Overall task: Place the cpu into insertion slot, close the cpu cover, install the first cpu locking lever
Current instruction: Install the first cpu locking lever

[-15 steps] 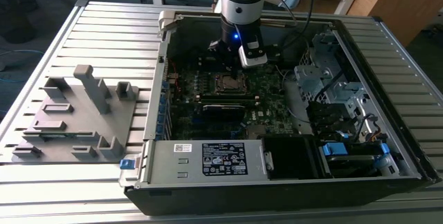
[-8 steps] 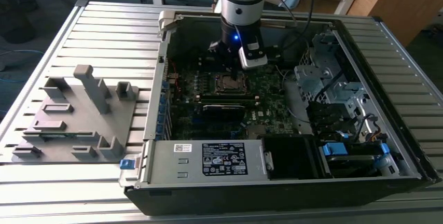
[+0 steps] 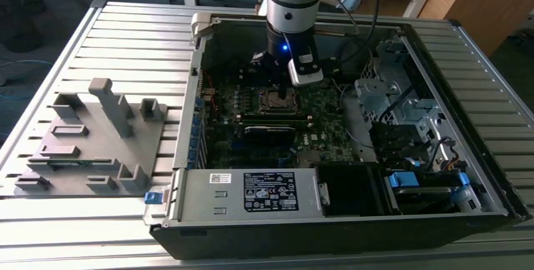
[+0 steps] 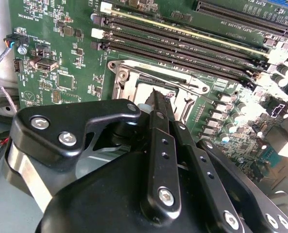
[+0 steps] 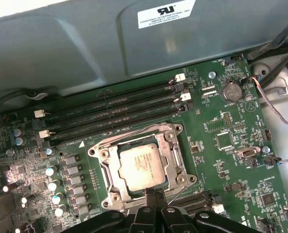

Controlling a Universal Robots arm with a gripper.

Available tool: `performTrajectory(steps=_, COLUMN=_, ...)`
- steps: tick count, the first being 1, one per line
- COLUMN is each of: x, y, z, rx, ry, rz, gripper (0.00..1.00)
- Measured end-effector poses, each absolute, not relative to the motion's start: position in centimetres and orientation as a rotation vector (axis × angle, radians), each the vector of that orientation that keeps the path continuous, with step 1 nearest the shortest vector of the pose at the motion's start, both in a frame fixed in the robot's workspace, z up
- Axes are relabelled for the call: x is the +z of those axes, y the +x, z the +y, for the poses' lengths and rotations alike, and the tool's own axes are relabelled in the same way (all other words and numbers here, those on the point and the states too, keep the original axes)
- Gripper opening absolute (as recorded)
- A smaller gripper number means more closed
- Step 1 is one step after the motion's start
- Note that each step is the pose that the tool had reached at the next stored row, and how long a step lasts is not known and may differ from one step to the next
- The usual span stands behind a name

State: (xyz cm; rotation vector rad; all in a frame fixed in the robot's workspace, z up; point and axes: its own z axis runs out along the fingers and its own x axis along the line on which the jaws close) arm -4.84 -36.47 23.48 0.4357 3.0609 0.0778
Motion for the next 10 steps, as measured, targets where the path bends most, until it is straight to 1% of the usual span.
performTrajectory(steps=10, x=23.48, y=-4.81, z=-36.51, rx=0.078, ry=0.412, rz=3.065, gripper=0.1)
